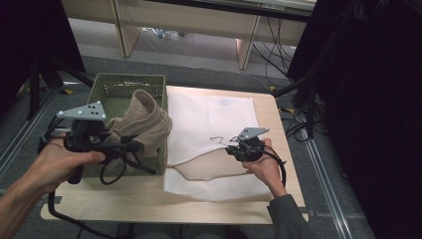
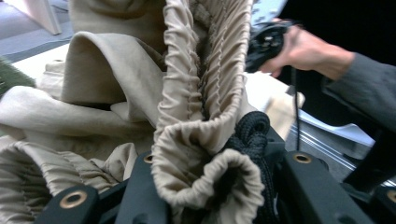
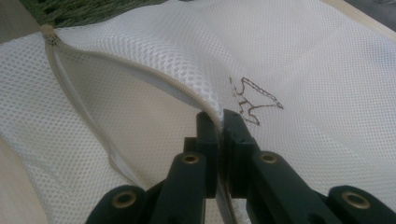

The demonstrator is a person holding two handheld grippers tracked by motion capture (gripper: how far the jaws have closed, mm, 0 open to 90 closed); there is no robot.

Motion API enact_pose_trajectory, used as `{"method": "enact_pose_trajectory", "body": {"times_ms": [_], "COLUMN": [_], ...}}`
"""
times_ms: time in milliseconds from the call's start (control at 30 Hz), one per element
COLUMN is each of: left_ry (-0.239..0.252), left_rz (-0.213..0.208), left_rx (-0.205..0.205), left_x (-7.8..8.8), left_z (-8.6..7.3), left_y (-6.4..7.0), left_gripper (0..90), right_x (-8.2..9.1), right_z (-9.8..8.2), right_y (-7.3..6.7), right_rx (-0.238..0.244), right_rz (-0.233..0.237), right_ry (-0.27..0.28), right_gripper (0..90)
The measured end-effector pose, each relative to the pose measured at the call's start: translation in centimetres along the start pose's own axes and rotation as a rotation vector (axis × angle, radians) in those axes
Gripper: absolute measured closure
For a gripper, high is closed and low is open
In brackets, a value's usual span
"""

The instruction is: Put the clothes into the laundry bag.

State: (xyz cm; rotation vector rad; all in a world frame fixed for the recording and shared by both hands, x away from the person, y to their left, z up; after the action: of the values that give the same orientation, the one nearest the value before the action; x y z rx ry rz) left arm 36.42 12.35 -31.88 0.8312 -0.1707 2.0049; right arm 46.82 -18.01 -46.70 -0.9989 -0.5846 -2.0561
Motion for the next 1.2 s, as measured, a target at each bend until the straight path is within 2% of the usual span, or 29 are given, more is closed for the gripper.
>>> {"method": "enact_pose_trajectory", "body": {"times_ms": [67,167,200,233,300,467,567,733,800,867,900,933,1000,1133,1167,1200], "left_ry": [-0.005,0.008,0.01,0.01,0.008,0.032,0.027,-0.001,0.003,-0.01,-0.017,-0.024,-0.028,-0.077,-0.102,-0.102], "left_rz": [-0.024,-0.069,-0.075,-0.075,-0.079,-0.119,-0.129,-0.164,-0.19,-0.21,-0.227,-0.254,-0.269,-0.312,-0.329,-0.329], "left_rx": [-0.018,-0.016,-0.021,-0.021,-0.079,-0.117,-0.127,-0.142,-0.174,-0.188,-0.13,-0.147,-0.149,-0.152,-0.149,-0.149], "left_x": [0.1,0.2,0.3,0.3,0.3,0.7,0.6,-0.9,-1.5,-2.1,-2.2,-2.8,-3.3,-5.8,-7.1,-7.1], "left_z": [0.3,0.8,1.0,1.0,1.5,2.7,3.1,3.4,3.8,4.1,4.1,4.3,4.4,3.8,3.5,3.5], "left_y": [1.0,2.2,2.8,2.8,3.3,5.2,5.8,7.5,8.3,9.2,10.0,11.0,11.5,12.8,13.0,13.0], "left_gripper": [65.5,65.5,65.5,65.5,65.5,65.5,65.4,65.5,65.5,65.5,65.4,65.4,65.4,65.3,65.3,65.3], "right_x": [0.1,0.1,0.1,0.1,0.2,0.2,0.2,0.3,0.5,0.6,0.6,0.7,0.8,1.4,1.5,1.6], "right_z": [0.0,0.0,0.0,0.0,0.1,0.2,0.2,0.4,0.5,0.6,0.6,0.6,0.7,1.0,1.1,1.2], "right_y": [0.0,0.0,0.0,0.0,0.0,0.0,0.0,0.0,0.0,0.1,0.1,0.1,0.2,0.3,0.4,0.4], "right_rx": [-0.004,-0.01,-0.007,-0.007,-0.011,-0.005,-0.006,-0.01,-0.008,-0.011,-0.011,-0.014,-0.018,-0.02,-0.023,-0.019], "right_rz": [-0.002,0.0,0.0,0.0,0.0,-0.001,-0.001,0.004,0.004,0.005,0.004,0.007,0.006,0.007,0.006,0.006], "right_ry": [0.0,0.001,0.005,0.005,0.006,0.008,0.008,0.016,0.021,0.026,0.028,0.027,0.029,0.052,0.053,0.059], "right_gripper": [87.4,87.5,87.5,87.5,87.6,87.6,87.6,87.6,87.7,87.8,87.9,87.9,88.0,88.1,88.1,88.2]}}
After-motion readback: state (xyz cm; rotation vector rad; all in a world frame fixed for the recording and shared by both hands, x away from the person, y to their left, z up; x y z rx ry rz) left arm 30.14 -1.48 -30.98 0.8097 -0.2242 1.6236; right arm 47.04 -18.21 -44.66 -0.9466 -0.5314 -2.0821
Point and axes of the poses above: each handheld gripper's, and its own axes: x roughly backward along the jaws, z roughly out of its top, y roughly to its right, the point moved 8 cm from there along -x, roughly forward along the jaws, and after that the axes turned 9 degrees about -y, right-handed, at the moved point
